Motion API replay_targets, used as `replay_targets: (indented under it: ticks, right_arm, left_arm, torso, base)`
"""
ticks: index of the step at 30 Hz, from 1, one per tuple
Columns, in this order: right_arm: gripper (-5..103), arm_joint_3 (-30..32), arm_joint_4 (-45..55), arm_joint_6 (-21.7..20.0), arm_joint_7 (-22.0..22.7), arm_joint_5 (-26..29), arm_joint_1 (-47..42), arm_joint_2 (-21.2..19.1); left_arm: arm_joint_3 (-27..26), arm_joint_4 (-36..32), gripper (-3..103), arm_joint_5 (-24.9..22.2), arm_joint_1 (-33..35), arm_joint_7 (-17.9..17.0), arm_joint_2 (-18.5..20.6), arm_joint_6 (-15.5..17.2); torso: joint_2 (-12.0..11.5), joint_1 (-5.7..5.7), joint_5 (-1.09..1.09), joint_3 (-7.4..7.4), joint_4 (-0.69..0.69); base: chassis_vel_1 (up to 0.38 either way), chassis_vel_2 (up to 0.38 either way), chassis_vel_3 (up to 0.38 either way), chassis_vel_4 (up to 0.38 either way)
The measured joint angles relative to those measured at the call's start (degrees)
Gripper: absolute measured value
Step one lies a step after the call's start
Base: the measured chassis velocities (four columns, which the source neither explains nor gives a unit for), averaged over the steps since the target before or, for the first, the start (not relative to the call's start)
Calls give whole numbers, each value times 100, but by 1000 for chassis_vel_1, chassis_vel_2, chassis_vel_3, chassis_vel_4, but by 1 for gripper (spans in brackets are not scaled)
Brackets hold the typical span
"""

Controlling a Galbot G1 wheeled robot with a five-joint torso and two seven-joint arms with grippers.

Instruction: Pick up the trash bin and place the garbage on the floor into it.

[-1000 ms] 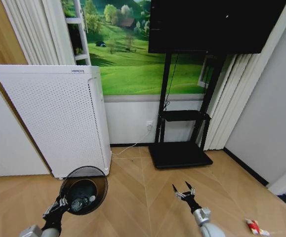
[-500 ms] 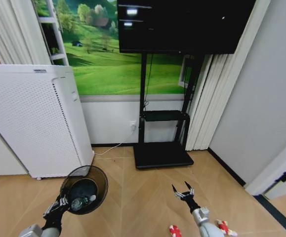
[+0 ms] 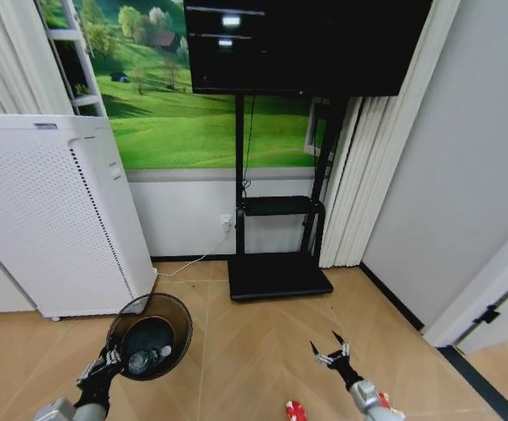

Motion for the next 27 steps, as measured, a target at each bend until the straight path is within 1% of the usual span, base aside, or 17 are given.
replay_targets:
  ticks: [2,3,4,5,6,8,13,18,21,22,25,27]
  right_arm:
    - [100,-41,-46,-5,26,32,-99,-46]
    - [100,-54,-69,-75,0,94,-228,-112]
    - [100,-39,-11,-278,-105,184,-419,-200]
    - [100,-39,-11,-278,-105,184,-419,-200]
    - [100,-11,94,-504,-250,260,-600,-281]
    - [100,18,249,-664,-455,286,-787,-342]
    - [100,-30,549,-758,-574,321,-986,-382]
    - [100,-173,974,-824,-651,379,-1138,-276]
    - [100,-282,1256,-942,-633,305,-1349,-87]
    - [100,-282,1256,-942,-633,305,-1349,-87]
    - [100,-329,1109,-935,-542,111,-1368,176]
    - [100,-332,994,-903,-519,58,-1340,244]
  left_arm:
    - [-4,14,7,-1,4,5,5,-5]
    - [-14,42,7,-7,9,15,11,-8]
    - [-27,71,7,-12,11,23,16,-20]
    - [-27,71,7,-12,11,23,16,-20]
    - [-41,100,7,-21,20,30,18,-33]
    - [-54,131,7,-35,51,44,25,-51]
    - [-82,221,7,-36,71,62,34,-89]
    - [-72,284,7,-4,96,71,8,-113]
    - [-61,287,7,53,113,71,-37,-121]
    - [-61,287,7,53,113,71,-37,-121]
    - [-56,270,7,81,160,71,-70,-133]
    - [-56,248,7,86,178,72,-73,-136]
  torso:
    - [0,0,2,0,-2]
    - [0,0,4,0,-3]
    - [0,0,1,0,-3]
    - [0,0,1,0,-3]
    - [0,0,-1,0,-5]
    - [0,-1,2,0,-1]
    - [1,0,0,0,-1]
    - [1,0,0,0,1]
    - [1,0,1,0,-1]
    - [1,0,1,0,-1]
    - [1,0,0,0,-1]
    - [1,0,1,0,-1]
  base:
    - [0,0,0,0]
    - [0,0,0,0]
    - [-45,-53,20,36]
    - [-45,-53,20,36]
    - [-35,-52,20,22]
    - [0,0,0,0]
    - [0,0,0,0]
    - [0,0,0,0]
    - [0,0,0,0]
    - [0,0,0,0]
    - [0,0,0,0]
    - [0,0,0,0]
